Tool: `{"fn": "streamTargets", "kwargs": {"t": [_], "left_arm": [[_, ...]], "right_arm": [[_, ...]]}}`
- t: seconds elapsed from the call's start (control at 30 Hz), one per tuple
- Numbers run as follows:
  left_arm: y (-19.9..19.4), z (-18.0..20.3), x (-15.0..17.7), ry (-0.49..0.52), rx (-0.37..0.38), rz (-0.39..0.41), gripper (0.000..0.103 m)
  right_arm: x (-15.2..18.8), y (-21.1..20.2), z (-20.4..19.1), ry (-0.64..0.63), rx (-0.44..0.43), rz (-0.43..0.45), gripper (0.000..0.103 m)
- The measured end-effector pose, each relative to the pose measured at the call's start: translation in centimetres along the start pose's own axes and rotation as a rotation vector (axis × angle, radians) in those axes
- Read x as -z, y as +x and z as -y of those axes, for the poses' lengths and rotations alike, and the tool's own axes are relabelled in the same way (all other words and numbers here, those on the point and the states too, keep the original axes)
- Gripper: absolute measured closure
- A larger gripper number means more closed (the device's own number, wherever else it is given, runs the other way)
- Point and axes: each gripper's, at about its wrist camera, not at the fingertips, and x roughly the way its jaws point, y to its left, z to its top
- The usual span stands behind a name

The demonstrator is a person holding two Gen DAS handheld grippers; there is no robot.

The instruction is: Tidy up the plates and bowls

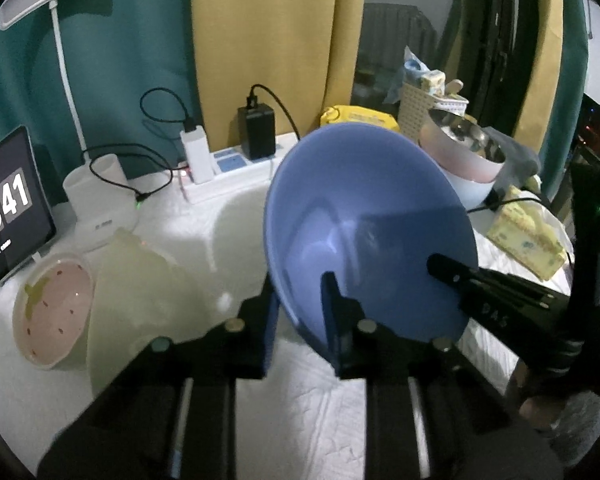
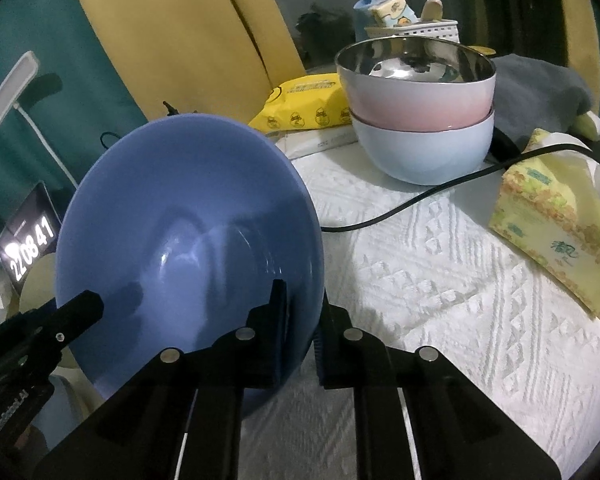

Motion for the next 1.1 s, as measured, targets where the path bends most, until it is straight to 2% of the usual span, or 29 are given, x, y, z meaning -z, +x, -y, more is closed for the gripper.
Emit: {"fn": "streamTargets", "kwargs": {"t": [0.57, 1.1], "left_arm": [[-4.1, 0.5, 1.2, 0.008, 0.034, 0.041, 0.082], [-8.3, 0.8, 5.1, -0.019, 0.058, 0.040, 0.082]], "right_arm": [[0.5, -4.8, -0.8, -0.020, 0.012, 0.065, 0.090], [4.5, -9.2, -1.7, -0.039, 0.026, 0.059, 0.089]]}}
